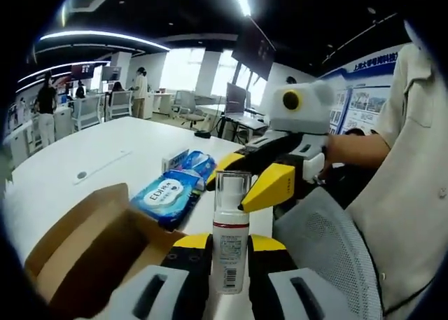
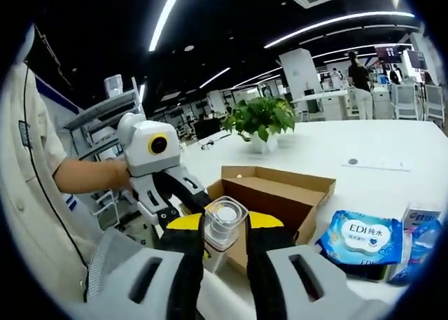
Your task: Operate the shoe box by opening the lid, removing the specified soft item, and placing it in the target area until the item is outside and the box remains undamaged.
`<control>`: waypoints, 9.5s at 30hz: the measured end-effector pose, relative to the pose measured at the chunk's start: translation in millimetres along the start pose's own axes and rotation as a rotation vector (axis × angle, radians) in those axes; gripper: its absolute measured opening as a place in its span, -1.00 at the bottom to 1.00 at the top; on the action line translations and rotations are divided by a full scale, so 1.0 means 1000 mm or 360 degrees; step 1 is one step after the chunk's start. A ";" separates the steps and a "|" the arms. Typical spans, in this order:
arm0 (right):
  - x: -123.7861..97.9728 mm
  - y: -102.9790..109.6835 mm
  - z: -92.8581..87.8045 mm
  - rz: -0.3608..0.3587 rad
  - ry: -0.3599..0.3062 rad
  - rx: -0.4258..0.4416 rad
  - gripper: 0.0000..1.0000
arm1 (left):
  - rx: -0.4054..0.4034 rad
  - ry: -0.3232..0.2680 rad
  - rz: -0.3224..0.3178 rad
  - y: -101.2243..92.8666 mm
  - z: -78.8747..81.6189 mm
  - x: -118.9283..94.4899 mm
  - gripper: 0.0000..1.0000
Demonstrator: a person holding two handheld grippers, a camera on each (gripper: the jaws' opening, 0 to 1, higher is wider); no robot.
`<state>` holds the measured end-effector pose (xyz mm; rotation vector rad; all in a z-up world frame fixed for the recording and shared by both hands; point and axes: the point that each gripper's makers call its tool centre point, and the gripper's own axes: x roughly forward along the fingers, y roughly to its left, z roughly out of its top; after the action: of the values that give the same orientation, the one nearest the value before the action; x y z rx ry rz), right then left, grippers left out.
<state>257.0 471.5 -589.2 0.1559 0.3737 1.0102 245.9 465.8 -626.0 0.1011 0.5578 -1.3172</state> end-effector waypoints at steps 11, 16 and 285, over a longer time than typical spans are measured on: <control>0.004 -0.008 0.014 -0.0028 -0.0018 -0.0055 -0.63 | 0.0093 -0.0039 0.0102 0.011 0.010 -0.003 -0.42; 0.003 -0.014 0.021 -0.0043 -0.0029 -0.0082 -0.63 | 0.0104 -0.0028 0.0166 0.019 0.009 -0.008 -0.30; 0.073 -0.160 0.070 -0.0717 0.0361 -0.0107 -1.00 | -0.0967 0.0128 0.1531 0.107 -0.162 -0.196 -0.93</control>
<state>445.6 452.4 -589.4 -0.1031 0.5527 0.5938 264.4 729.0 -705.6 -0.0789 0.8165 -0.1844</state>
